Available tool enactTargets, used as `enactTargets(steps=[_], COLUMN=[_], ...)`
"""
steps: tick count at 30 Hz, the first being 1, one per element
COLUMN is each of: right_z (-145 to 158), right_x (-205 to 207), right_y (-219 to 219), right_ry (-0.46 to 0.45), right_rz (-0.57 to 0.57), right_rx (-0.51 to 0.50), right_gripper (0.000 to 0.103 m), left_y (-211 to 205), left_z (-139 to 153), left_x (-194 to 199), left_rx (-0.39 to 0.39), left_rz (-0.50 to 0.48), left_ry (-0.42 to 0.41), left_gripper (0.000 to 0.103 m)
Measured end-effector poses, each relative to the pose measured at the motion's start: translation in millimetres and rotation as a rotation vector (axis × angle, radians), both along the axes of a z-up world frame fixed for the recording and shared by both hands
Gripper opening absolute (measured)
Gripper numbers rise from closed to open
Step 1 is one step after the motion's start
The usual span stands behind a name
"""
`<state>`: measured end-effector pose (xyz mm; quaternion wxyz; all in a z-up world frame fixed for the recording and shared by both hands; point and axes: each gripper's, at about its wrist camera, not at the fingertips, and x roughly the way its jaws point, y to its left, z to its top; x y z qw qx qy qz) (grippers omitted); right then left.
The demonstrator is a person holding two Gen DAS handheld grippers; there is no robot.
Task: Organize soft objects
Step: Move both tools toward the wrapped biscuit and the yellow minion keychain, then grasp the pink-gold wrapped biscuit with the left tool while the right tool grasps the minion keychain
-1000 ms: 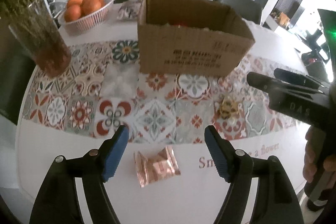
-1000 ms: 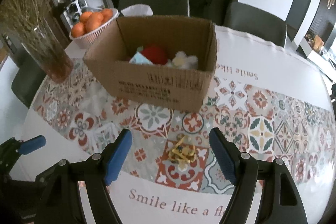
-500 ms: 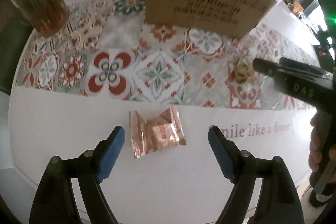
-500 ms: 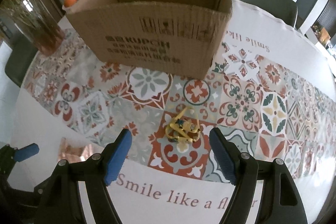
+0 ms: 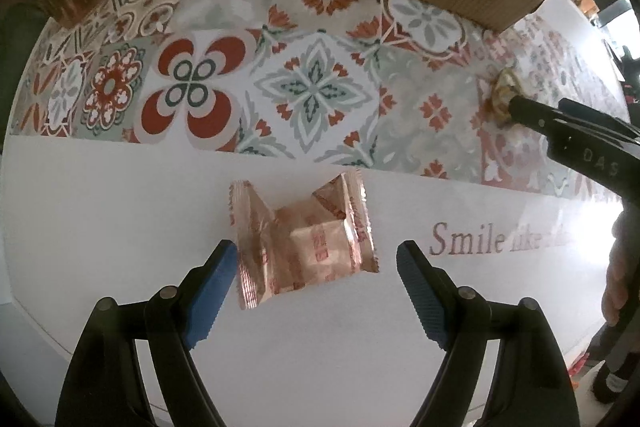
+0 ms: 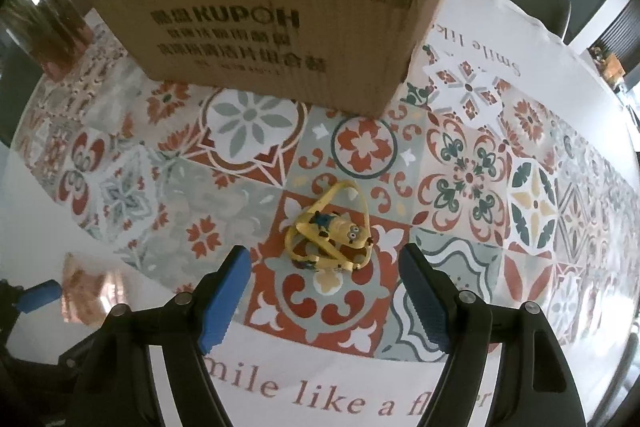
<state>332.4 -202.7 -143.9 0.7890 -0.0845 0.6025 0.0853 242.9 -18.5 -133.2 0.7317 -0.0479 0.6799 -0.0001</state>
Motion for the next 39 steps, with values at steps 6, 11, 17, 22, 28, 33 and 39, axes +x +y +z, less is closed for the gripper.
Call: enactTargets(steps=[6,11,17,22,28,33,39], right_z=[-11.6,-21.3,-34.2,-37.0,-40.3,-38.7,-21.8], right_x=[4.7,9.7,16.9,23.8,22.4,16.1,-8.8], right_y=[0.4,2.0,8.9,7.8,3.0,-2.6,-7.4], right_ry=[0.012,0.020,0.028,0.028,0.040,0.053,0.009], right_rz=[0.006,0.004,0.002,-0.001,-0.027,-0.024,-0.031], right_rx=[-0.024,-0.048,-0.056,-0.027,0.057,0.101,0.144], right_gripper=[0.077,0.077,0.077,0.077,0.055,0.047,0.047], left_y=[-0.1,0.6,2.8,1.1,2.9,-1.4,-8.1], left_z=[-14.7,-27.2,-35.7,-39.8,-37.1,-33.1,-24.8], left_x=[2.8,3.8,2.7,1.3,2.1,-1.2,-4.9], left_rx=[0.019,0.022,0.025,0.025,-0.044,-0.111,-0.142], left_rz=[0.003,0.017,0.023,0.029,0.021,0.008,0.000], left_ry=[0.025,0.046,0.050,0.043,0.038,0.019,-0.017], left_gripper=[0.081,0.081,0.073,0.051,0.042,0.040,0.039])
